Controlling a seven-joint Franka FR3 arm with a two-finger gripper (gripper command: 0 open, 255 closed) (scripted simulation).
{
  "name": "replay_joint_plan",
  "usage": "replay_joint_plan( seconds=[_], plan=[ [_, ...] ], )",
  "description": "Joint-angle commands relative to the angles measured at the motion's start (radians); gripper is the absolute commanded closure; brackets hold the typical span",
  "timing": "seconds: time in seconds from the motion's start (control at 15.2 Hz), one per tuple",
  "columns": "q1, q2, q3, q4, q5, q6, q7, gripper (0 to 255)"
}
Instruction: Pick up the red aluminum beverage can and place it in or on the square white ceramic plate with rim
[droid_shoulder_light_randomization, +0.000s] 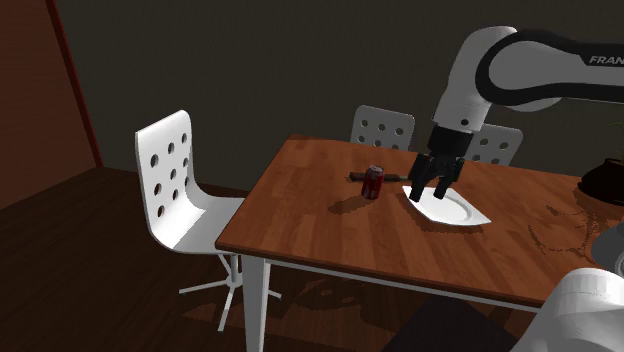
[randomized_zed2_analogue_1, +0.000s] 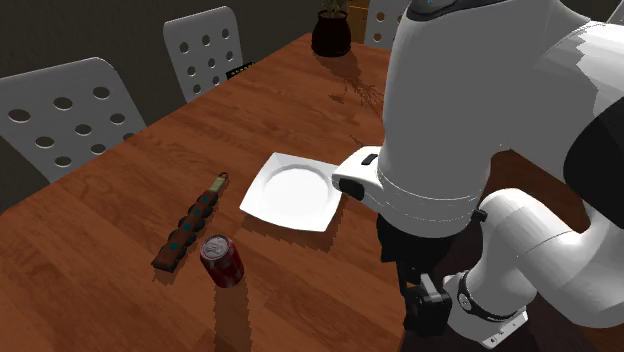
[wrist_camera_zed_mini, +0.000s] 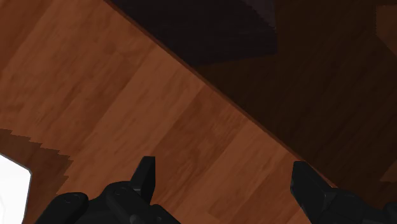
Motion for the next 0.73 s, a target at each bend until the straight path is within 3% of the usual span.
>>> replay_joint_plan(
  seconds=[0.0,0.66],
  plan=[
    [0.0,0.0,0.0,0.0,0.0,0.0,0.0,0],
    [-0.026,0.325,-0.097,0.158,-0.084,0.182,-0.153,0]
  ],
)
